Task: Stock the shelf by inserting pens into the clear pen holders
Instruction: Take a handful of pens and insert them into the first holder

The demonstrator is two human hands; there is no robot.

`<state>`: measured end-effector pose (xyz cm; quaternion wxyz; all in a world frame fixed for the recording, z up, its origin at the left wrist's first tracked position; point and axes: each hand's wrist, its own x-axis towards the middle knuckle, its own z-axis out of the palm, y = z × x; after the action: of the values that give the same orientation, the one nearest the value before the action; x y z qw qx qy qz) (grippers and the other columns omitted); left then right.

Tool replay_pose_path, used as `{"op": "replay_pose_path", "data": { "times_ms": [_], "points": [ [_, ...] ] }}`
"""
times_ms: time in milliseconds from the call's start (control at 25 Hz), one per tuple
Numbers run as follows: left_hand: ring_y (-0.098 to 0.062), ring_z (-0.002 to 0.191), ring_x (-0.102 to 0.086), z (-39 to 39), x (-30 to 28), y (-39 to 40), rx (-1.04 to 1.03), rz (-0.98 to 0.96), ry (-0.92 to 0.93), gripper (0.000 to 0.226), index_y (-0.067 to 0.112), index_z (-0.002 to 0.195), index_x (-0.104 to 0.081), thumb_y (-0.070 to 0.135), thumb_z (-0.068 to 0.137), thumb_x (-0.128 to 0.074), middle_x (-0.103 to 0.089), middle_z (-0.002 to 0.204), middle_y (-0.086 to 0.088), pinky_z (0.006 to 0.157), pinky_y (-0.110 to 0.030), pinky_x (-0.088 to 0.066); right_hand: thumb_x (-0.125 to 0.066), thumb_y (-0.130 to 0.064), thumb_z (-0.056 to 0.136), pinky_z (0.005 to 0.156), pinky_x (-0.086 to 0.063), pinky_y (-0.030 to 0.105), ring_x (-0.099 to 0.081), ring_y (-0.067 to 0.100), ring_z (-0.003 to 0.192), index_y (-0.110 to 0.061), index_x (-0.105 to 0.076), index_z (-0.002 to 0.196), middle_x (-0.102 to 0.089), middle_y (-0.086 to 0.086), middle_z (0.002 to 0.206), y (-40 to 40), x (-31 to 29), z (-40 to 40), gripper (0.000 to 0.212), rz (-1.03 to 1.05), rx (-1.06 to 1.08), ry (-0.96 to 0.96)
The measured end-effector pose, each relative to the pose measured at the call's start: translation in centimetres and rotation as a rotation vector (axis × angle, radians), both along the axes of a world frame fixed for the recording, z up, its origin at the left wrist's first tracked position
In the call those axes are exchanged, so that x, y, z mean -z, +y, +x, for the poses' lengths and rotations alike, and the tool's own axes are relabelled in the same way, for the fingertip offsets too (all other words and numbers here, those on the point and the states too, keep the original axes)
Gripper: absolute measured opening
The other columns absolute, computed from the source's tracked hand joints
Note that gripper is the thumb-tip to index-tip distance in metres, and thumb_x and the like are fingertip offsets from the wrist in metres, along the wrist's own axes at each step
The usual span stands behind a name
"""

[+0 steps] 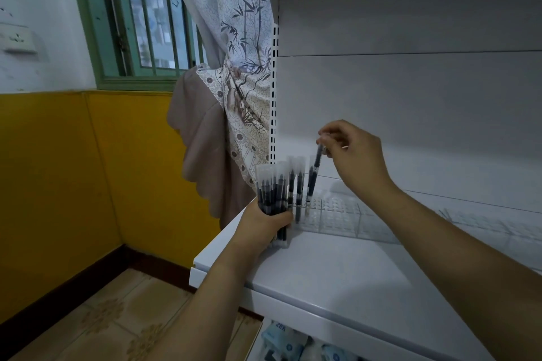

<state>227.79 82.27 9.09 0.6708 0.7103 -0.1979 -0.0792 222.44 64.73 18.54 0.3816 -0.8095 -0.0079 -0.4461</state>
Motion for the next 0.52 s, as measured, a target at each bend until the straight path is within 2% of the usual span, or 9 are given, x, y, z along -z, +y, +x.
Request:
{"op": "replay_pose_path", "data": {
  "times_ms": [120, 240, 360, 520],
  "points": [
    [-0.018, 0.086, -0.068, 0.0, -0.1, 0.0, 0.011, 0.004, 0.009, 0.034, 0.020, 0.117, -0.060, 0.010, 0.085, -0.070, -0.071, 0.100, -0.007, 0.052, -0.018, -0.054, -0.063, -0.015, 0.095, 0.078, -0.058, 0.022, -0.068, 0.003, 0.078, -0.019, -0.069, 0.097, -0.072, -0.004, 0.088, -0.2, 0.7, 0.4, 0.008, 0.028, 0.000, 0.017],
    [-0.014, 0.075, -0.065, 0.1, 0.0, 0.0, -0.005, 0.005, 0.023, 0.031, 0.015, 0.115, -0.062, 0.010, 0.085, -0.069, -0.071, 0.090, -0.005, 0.048, -0.020, -0.052, -0.062, -0.013, 0.095, 0.071, -0.054, 0.011, -0.067, 0.001, 0.071, -0.017, -0.069, 0.096, -0.072, -0.001, 0.086, -0.7, 0.2, 0.4, 0.008, 0.015, 0.003, 0.031],
    [-0.016, 0.080, -0.067, 0.3, 0.1, -0.1, -0.014, 0.018, 0.023, 0.032, 0.017, 0.115, -0.063, 0.013, 0.084, -0.071, -0.072, 0.093, -0.004, 0.052, -0.023, -0.053, -0.063, -0.015, 0.095, 0.077, -0.056, 0.020, -0.068, 0.002, 0.070, -0.017, -0.071, 0.095, -0.072, -0.006, 0.081, -0.8, 0.6, 0.6, 0.008, -0.084, 0.022, 0.142],
    [-0.014, 0.080, -0.066, 0.2, 0.0, 0.0, -0.010, 0.018, 0.021, 0.029, 0.018, 0.112, -0.063, 0.013, 0.085, -0.070, -0.072, 0.090, -0.001, 0.050, -0.016, -0.050, -0.066, -0.020, 0.093, 0.083, -0.057, 0.032, -0.067, 0.008, 0.074, -0.014, -0.070, 0.092, -0.070, -0.003, 0.079, -0.1, 2.2, 1.1, 0.007, -0.160, 0.048, 0.282]
  ]
}}
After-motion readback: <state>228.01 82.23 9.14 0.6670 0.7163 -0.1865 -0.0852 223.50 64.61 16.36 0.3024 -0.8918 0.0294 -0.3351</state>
